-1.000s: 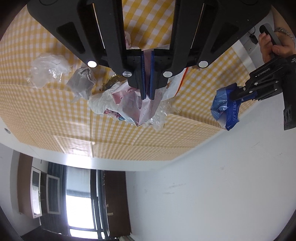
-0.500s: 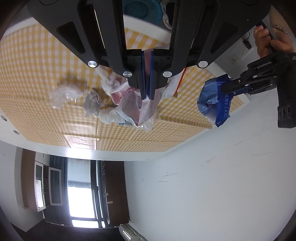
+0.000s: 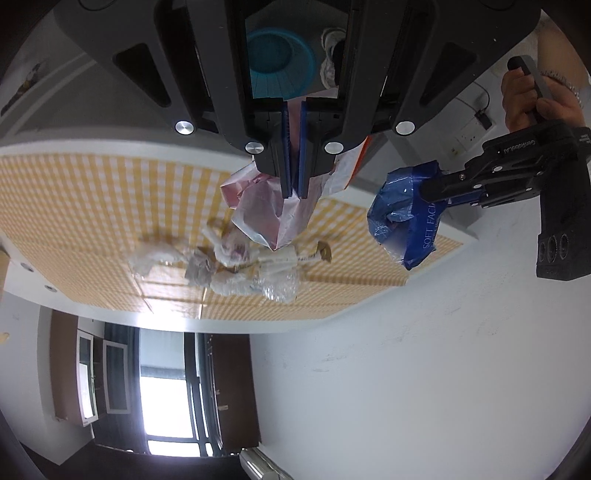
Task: Collect trash
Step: 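Lift both held items and carry them down over the blue wastebasket, then open the right gripper over the wastebasket while the left gripper releases the blue packet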
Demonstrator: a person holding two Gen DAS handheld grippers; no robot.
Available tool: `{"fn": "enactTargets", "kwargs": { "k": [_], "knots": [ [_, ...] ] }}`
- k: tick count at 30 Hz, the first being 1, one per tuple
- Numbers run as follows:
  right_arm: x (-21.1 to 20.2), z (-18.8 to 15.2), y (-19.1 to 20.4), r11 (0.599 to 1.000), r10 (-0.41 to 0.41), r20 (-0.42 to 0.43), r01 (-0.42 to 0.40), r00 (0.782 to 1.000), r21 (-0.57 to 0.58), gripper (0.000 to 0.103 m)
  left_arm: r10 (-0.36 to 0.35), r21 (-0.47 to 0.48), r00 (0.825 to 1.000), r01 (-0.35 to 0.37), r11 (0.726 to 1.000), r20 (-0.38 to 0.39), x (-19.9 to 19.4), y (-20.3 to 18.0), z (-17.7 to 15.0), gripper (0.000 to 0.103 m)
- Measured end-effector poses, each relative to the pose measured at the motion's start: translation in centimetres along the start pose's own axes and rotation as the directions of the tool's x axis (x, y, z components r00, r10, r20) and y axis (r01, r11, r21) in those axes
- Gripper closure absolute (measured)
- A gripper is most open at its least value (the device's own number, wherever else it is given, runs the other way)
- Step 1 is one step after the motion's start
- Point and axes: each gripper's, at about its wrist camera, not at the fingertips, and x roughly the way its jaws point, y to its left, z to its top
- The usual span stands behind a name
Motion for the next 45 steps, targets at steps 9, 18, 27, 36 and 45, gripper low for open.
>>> {"fn": "enactTargets", "kwargs": {
  "k": [9,18,27,36,45],
  "knots": [
    [0.6,-5.9,0.1,0.999,-0.018,-0.108,0.021,0.994,0.032,0.100,-0.014,-0.025,0.995,0.012,1.000,-0.100,1.3,0.4,-4.3,0.080],
    [4.9,-11.1,-0.8,0.997,-0.053,-0.241,0.064,0.969,0.038,0.100,-0.019,-0.046,0.971,0.009,0.999,-0.237,5.7,0.8,-8.8,0.080],
    [10.8,-15.1,-1.8,0.992,-0.081,-0.353,0.110,0.932,0.064,0.100,-0.057,-0.127,0.945,0.016,0.992,-0.323,10.4,2.7,-12.2,0.080],
    [17.3,-18.6,-3.3,0.983,-0.090,-0.459,0.152,0.884,0.099,0.100,-0.055,-0.178,0.913,-0.019,0.984,-0.404,15.5,4.4,-15.6,0.080],
    [23.4,-20.8,-5.8,0.961,-0.052,-0.555,0.192,0.830,0.198,0.100,-0.062,-0.238,0.867,-0.067,0.969,-0.495,22.0,6.5,-17.8,0.080]
  ]
}}
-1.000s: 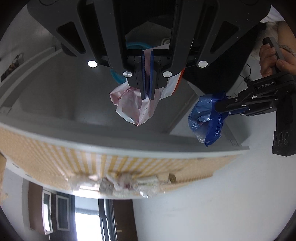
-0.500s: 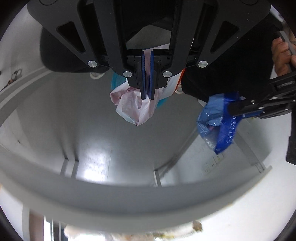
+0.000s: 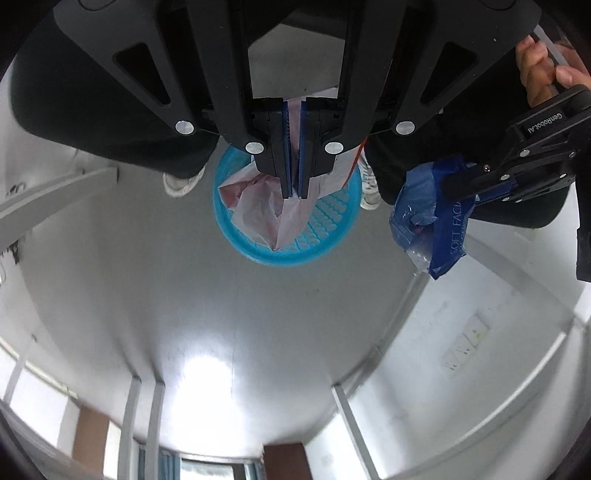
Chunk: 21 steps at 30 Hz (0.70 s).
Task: Collect trash
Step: 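Open the right gripper over the wastebasket while the left gripper releases the blue packet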
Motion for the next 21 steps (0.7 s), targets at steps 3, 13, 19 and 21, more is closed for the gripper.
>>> {"fn": "enactTargets", "kwargs": {
  "k": [3,13,19,21],
  "knots": [
    [2.3,0.8,-0.4,1.000,0.001,-0.036,0.000,0.999,0.028,0.100,0.002,-0.036,0.999,-0.004,0.999,-0.040,1.8,1.1,0.8,0.080],
    [9.7,2.2,-2.4,0.997,-0.020,-0.165,0.031,0.986,0.066,0.100,0.029,-0.107,0.987,-0.047,0.993,-0.160,8.2,2.1,3.2,0.080],
    [13.7,3.0,-3.2,0.993,-0.048,-0.242,0.071,0.969,0.089,0.100,0.051,-0.164,0.967,-0.094,0.982,-0.250,12.3,3.4,4.3,0.080],
    [14.7,3.1,-3.3,0.992,-0.056,-0.264,0.084,0.963,0.096,0.100,0.037,-0.185,0.960,-0.091,0.979,-0.278,13.6,3.7,4.4,0.080]
  ]
}}
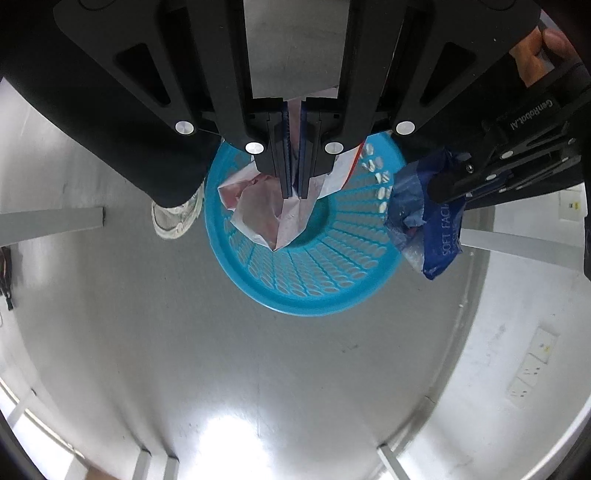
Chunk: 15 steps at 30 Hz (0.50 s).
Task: Collect trash
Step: 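Open the right gripper over the wastebasket while the left gripper releases the blue packet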
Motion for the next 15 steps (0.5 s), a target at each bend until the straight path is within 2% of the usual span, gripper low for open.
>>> {"fn": "enactTargets", "kwargs": {
  "k": [8,12,13,14,15],
  "knots": [
    [2.5,0.9,-0.4,0.999,-0.046,-0.054,0.047,0.997,0.007,0.100,0.036,-0.018,0.997,-0.037,0.999,-0.063,3.0,0.0,0.6,0.080],
    [2.9,1.0,-0.5,0.999,-0.050,-0.052,0.051,0.997,0.012,0.100,0.018,-0.020,0.998,-0.019,1.000,-0.063,3.1,0.0,0.6,0.078],
    [2.9,1.0,-0.5,0.999,-0.047,-0.050,0.048,0.998,0.015,0.097,0.004,-0.021,0.998,-0.006,1.000,-0.060,3.1,0.3,0.7,0.071],
    [2.8,1.0,-0.6,0.999,-0.047,-0.046,0.047,0.998,0.020,0.096,-0.006,-0.025,0.999,0.005,1.000,-0.053,3.0,0.4,0.8,0.059],
    [2.7,1.0,-0.7,0.999,-0.047,-0.038,0.048,0.998,0.025,0.091,-0.009,-0.031,0.999,0.008,0.999,-0.039,2.7,0.5,0.8,0.054]
  ]
}}
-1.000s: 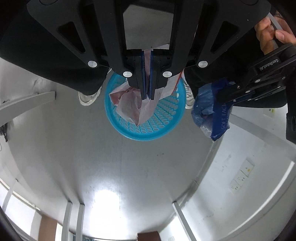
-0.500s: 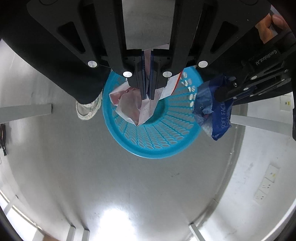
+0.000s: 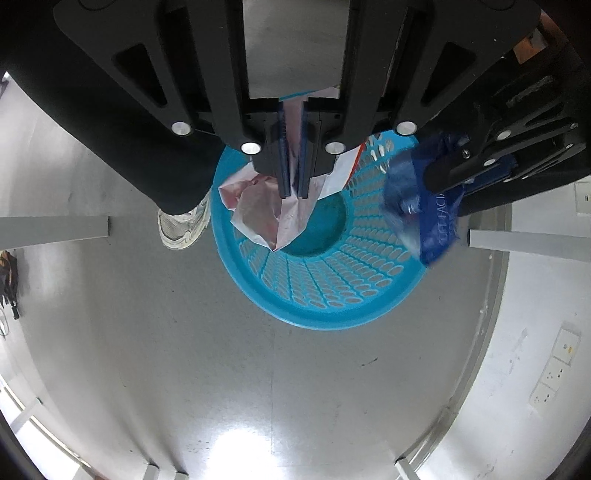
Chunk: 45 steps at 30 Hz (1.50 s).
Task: Collect trash
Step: 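Open the right gripper over the wastebasket while the left gripper releases the blue packet, then raise both open grippers back toward the table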
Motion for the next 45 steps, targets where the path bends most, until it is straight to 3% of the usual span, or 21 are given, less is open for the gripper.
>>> {"fn": "enactTargets", "kwargs": {
  "k": [1,3,8,19,24,29,34,38,39,45],
  "knots": [
    [-0.1,0.0,-0.1,1.000,0.001,0.004,-0.001,1.000,0.003,0.081,0.000,-0.006,1.000,0.000,1.000,0.010,-0.1,0.2,0.1,0.049],
    [-0.4,-0.2,-0.2,1.000,0.000,0.014,0.000,1.000,0.005,0.069,0.001,-0.023,1.000,-0.001,1.000,0.024,-0.5,0.4,0.0,0.049],
    [-1.7,-0.8,-0.2,1.000,0.012,0.038,-0.012,0.999,0.003,0.069,0.002,-0.030,0.999,-0.001,1.000,0.043,-1.8,0.6,-0.6,0.049],
    [-6.7,-3.5,0.5,0.998,0.057,0.131,-0.054,0.990,-0.027,0.068,0.045,0.100,0.989,-0.060,0.993,0.144,-6.0,-1.3,-3.0,0.049],
    [-10.4,-5.6,0.4,0.993,0.115,0.199,-0.107,0.973,-0.047,0.058,0.036,0.125,0.982,-0.059,0.990,0.183,-8.5,-0.9,-4.8,0.045],
    [-14.3,-8.4,0.1,0.986,0.166,0.268,-0.151,0.949,-0.077,0.057,0.009,0.176,0.969,-0.054,0.983,0.246,-12.3,-1.2,-7.1,0.035],
    [-17.6,-10.7,0.8,0.985,0.155,0.324,-0.122,0.933,-0.122,0.051,0.017,0.242,0.942,-0.103,0.965,0.334,-16.4,-1.9,-9.6,0.026],
    [-20.4,-12.7,1.3,0.982,0.153,0.373,-0.097,0.915,-0.163,0.046,0.035,0.294,0.893,-0.185,0.938,0.448,-19.9,-2.6,-11.9,0.006],
    [-21.0,-13.2,1.2,0.981,0.153,0.384,-0.093,0.911,-0.169,0.042,0.034,0.298,0.878,-0.198,0.934,0.477,-20.8,-2.6,-12.5,0.006],
    [-26.0,-15.8,1.1,0.972,0.184,0.467,-0.090,0.865,-0.217,0.021,-0.005,0.327,0.828,-0.216,0.920,0.560,-24.7,-3.3,-14.6,0.006]
  ]
}}
